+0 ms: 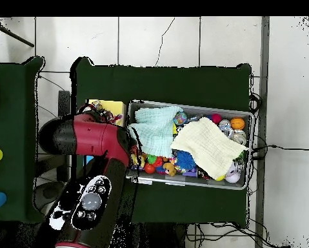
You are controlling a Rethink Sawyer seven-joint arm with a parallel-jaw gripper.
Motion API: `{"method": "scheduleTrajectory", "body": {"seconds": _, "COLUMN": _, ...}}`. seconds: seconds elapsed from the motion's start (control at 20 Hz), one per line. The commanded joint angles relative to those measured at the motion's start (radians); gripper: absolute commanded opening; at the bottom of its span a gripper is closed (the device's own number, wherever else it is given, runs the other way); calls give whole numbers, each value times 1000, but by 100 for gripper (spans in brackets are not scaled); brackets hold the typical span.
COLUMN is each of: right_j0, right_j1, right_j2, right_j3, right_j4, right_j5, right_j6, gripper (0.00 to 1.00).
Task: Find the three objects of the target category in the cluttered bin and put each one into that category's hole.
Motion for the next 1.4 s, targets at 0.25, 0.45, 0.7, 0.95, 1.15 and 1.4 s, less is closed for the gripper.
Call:
{"method": "scheduleTrajectory", "body": {"seconds": 0.25, "right_j0": 7, "right_j1": 95, "right_j2": 25, "right_j3": 104, "right_j4": 69, "right_j5": 9, "right_j6": 274, "gripper": 0}}
{"method": "scheduleTrajectory", "body": {"seconds": 0.45, "right_j0": 1, "right_j1": 117, "right_j2": 28, "right_j3": 97, "right_j4": 78, "right_j5": -14, "right_j6": 257, "gripper": 0}}
{"method": "scheduleTrajectory", "body": {"seconds": 0.7, "right_j0": -7, "right_j1": 125, "right_j2": 44, "right_j3": 103, "right_j4": 89, "right_j5": -36, "right_j6": 240, "gripper": 0}}
{"method": "scheduleTrajectory", "body": {"seconds": 0.95, "right_j0": -23, "right_j1": 136, "right_j2": 63, "right_j3": 104, "right_j4": 94, "right_j5": -53, "right_j6": 217, "gripper": 0}}
{"method": "scheduleTrajectory", "body": {"seconds": 1.15, "right_j0": -30, "right_j1": 145, "right_j2": 71, "right_j3": 101, "right_j4": 95, "right_j5": -68, "right_j6": 207, "gripper": 0}}
{"method": "scheduleTrajectory", "body": {"seconds": 1.4, "right_j0": -35, "right_j1": 149, "right_j2": 78, "right_j3": 101, "right_j4": 98, "right_j5": -77, "right_j6": 202, "gripper": 0}}
